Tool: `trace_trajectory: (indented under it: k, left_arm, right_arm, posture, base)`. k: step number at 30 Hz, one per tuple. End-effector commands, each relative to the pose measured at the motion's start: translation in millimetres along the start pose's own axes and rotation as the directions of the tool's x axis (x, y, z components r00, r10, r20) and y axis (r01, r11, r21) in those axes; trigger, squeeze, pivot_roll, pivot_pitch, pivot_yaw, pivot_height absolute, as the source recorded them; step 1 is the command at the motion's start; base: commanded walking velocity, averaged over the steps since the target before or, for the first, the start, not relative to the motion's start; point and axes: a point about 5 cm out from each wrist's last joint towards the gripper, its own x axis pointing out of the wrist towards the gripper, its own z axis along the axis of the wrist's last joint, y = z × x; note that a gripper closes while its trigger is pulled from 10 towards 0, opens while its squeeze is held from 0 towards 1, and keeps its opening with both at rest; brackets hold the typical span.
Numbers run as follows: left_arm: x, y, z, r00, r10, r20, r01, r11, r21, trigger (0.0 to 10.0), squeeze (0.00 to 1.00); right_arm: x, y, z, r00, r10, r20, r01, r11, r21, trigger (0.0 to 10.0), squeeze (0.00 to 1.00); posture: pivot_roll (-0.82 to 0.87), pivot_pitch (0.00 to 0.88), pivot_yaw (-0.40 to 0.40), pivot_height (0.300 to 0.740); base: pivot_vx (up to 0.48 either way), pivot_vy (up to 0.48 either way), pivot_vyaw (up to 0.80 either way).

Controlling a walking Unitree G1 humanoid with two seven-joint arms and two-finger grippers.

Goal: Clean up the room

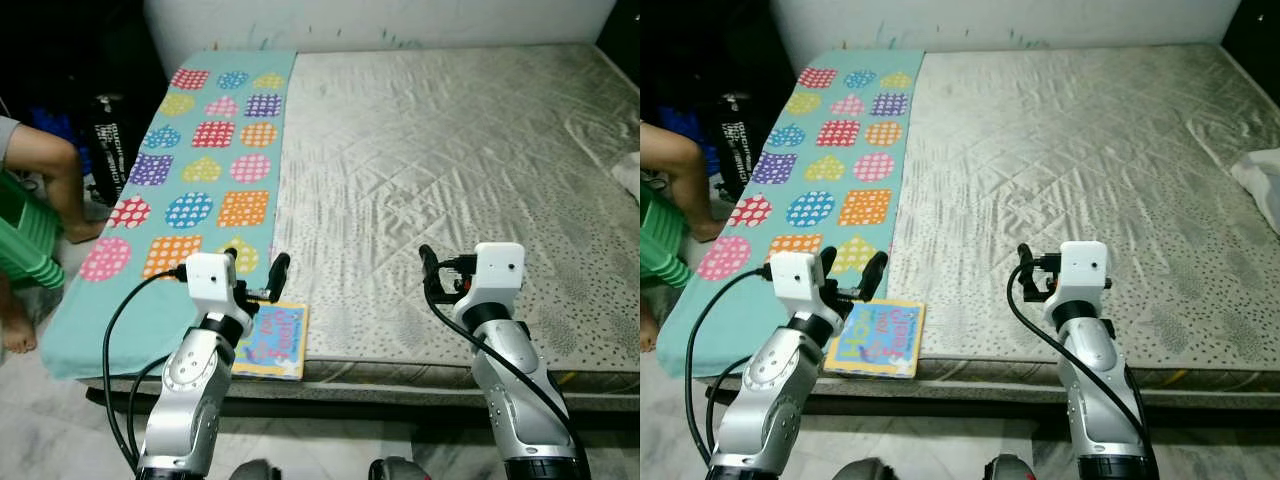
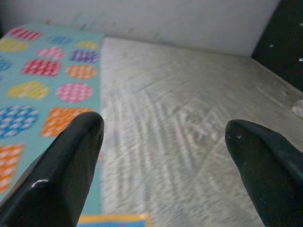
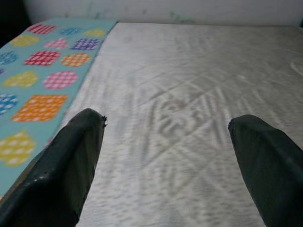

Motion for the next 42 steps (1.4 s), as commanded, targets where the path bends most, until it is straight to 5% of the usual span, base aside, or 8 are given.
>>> trace_trajectory:
  k: [1, 19, 42]
  left_arm:
    - [-3.0, 7.5, -1.4, 1.0, 0.028, -0.014, -0.028, 1.0, 0.007, 10.0, 0.0]
    - [-4.4, 4.7, 2.3, 1.0, -0.014, 0.019, 0.014, 1.0, 0.017, 10.0, 0.0]
    - [-4.7, 3.8, 1.5, 0.999, -0.035, 0.015, 0.034, 0.999, 0.028, 10.0, 0.0]
  right_arm:
    - [0.6, 5.4, 1.9, 1.0, 0.009, 0.009, -0.009, 1.0, 0.005, 10.0, 0.0]
    - [1.7, 6.6, 1.2, 1.0, 0.019, 0.006, -0.019, 1.0, 0.005, 10.0, 0.0]
    - [2.3, 7.3, 0.3, 1.0, 0.018, 0.006, -0.018, 1.0, 0.004, 10.0, 0.0]
  posture:
    - [-0.04, 0.164, 0.045, 0.74]
    - [-0.04, 0.167, 0.044, 0.74]
    - [-0.04, 0.158, 0.046, 0.74]
  base:
    - [0.0, 0.48, 0.0]
    - [0.0, 0.107, 0.0]
    - [0.314, 0.0, 0.0]
